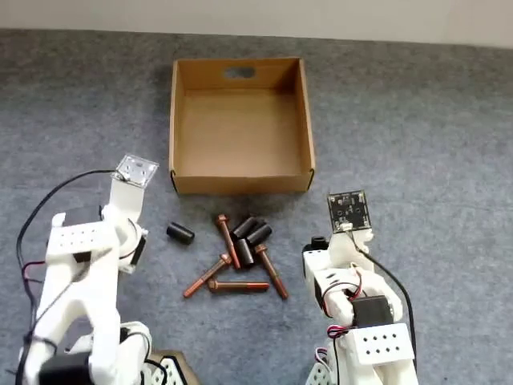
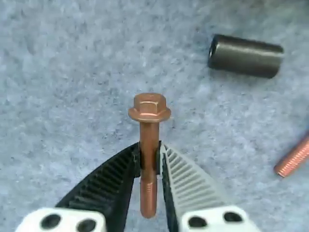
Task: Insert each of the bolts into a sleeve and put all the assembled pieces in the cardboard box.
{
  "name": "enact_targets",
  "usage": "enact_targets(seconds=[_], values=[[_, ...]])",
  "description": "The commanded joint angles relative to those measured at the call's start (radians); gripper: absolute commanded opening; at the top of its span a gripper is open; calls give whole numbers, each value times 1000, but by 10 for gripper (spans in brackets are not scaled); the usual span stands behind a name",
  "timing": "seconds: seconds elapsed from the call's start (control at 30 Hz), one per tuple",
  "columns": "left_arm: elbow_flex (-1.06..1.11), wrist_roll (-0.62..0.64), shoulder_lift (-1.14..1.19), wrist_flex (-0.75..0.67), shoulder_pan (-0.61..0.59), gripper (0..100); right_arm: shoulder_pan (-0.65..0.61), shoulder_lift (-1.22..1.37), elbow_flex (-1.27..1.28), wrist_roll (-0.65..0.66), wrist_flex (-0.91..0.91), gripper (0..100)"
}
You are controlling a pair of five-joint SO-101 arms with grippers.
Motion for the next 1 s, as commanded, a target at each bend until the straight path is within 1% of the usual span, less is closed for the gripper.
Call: enact_targets(seconds=[0.0,0.13,0.2,0.4,0.8,0.87,0.93,0.97], values=[[-79,-6,107,-11,-13,45,-2,-12,-7,-3,-19,6],[-166,-5,259,-11,-18,158,-2,-12,-7,-3,-19,6],[-219,-2,312,-11,-19,174,-2,-12,-7,-3,-19,6],[-329,-2,371,-17,-19,143,-2,-12,-7,-3,-18,6],[-432,-2,602,-11,-19,140,-2,-12,-10,-3,-15,6],[-432,0,605,-11,-19,95,-2,-12,-13,-3,-15,6],[-427,3,598,-9,-19,8,-2,-12,-16,-3,-15,6],[-423,23,591,-9,-18,7,-2,-12,-16,-3,-15,6]])
